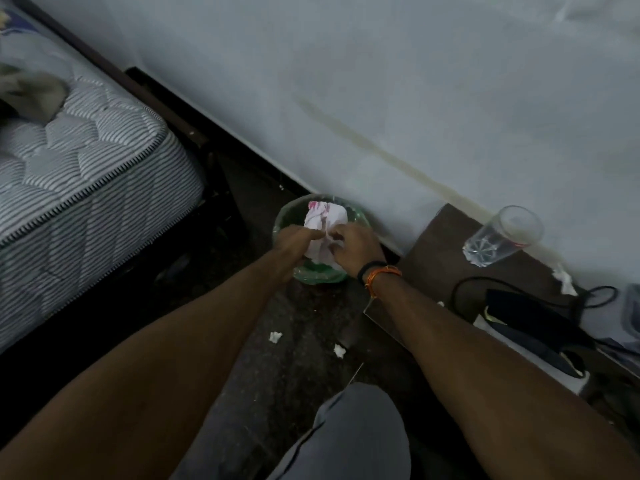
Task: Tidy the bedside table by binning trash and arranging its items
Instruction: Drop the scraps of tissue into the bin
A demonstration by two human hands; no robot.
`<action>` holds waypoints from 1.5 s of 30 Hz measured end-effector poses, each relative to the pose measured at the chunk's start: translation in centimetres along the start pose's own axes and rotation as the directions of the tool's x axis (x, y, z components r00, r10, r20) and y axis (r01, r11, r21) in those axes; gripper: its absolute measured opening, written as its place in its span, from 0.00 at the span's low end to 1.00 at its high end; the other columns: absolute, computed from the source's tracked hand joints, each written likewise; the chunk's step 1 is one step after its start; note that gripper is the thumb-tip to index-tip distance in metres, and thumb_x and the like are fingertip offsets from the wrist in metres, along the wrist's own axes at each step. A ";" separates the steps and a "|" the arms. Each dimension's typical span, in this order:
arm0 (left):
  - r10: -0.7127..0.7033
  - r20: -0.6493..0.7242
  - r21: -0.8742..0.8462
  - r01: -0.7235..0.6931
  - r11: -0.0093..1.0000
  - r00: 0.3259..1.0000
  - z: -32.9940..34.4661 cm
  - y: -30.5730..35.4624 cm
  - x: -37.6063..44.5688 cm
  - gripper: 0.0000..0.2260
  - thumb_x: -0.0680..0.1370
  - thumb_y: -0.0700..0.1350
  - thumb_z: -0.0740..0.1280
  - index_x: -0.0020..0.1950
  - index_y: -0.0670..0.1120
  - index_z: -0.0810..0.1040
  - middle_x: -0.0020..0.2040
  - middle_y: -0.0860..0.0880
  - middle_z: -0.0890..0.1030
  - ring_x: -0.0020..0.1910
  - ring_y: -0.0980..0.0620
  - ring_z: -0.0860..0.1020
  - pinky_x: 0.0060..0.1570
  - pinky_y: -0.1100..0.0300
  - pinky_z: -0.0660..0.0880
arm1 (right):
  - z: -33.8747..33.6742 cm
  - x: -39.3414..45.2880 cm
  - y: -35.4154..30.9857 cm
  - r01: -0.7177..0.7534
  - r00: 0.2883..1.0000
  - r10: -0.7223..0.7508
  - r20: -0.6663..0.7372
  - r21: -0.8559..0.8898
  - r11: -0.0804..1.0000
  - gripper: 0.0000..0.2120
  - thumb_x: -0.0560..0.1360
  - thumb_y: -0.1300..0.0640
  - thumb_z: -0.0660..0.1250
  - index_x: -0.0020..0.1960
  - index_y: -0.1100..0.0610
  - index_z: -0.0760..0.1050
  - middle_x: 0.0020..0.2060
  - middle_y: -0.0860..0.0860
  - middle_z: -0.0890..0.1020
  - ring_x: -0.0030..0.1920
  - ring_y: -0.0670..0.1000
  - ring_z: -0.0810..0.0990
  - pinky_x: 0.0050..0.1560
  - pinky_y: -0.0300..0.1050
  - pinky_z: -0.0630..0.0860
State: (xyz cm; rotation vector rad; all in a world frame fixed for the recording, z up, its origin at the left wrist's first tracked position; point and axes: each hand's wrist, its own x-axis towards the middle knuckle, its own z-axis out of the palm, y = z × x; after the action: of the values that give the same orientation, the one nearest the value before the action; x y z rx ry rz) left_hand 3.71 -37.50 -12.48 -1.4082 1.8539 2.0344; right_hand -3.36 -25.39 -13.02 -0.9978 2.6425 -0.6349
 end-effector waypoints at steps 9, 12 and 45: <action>0.352 -0.049 0.337 -0.316 0.887 0.935 0.6 1.5 0.7 0.24 0.69 0.49 0.74 0.64 0.45 0.77 0.58 0.48 0.80 0.58 0.49 0.78 0.61 0.52 0.76 | -2.9 1.9 0.5 -0.041 0.997 0.040 -0.060 -0.016 0.999 0.20 0.74 0.62 0.65 0.65 0.56 0.76 0.60 0.58 0.80 0.60 0.60 0.78 0.58 0.50 0.74; 0.402 0.070 0.543 -0.373 0.753 0.913 2.0 1.7 -1.6 0.22 0.69 0.49 0.73 0.60 0.42 0.78 0.54 0.46 0.82 0.55 0.48 0.79 0.56 0.56 0.76 | -4.6 0.0 1.5 -0.052 0.993 0.049 -0.110 -0.027 0.998 0.18 0.73 0.63 0.63 0.62 0.56 0.78 0.56 0.58 0.80 0.56 0.60 0.78 0.54 0.51 0.75; 0.435 0.599 0.741 -0.672 0.018 0.672 16.3 -3.7 -12.9 0.09 0.68 0.46 0.64 0.41 0.41 0.77 0.44 0.40 0.79 0.45 0.37 0.79 0.46 0.48 0.78 | -16.2 -32.0 19.0 -0.574 0.649 0.576 -0.498 0.176 0.800 0.09 0.71 0.65 0.65 0.45 0.58 0.83 0.47 0.55 0.85 0.50 0.59 0.81 0.49 0.46 0.74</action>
State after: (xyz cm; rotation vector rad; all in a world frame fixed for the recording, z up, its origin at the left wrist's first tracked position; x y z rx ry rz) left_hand 4.15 -16.61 -9.37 -0.0152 2.9253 0.5139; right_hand 3.42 13.95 -5.59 0.1186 3.1672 -0.8331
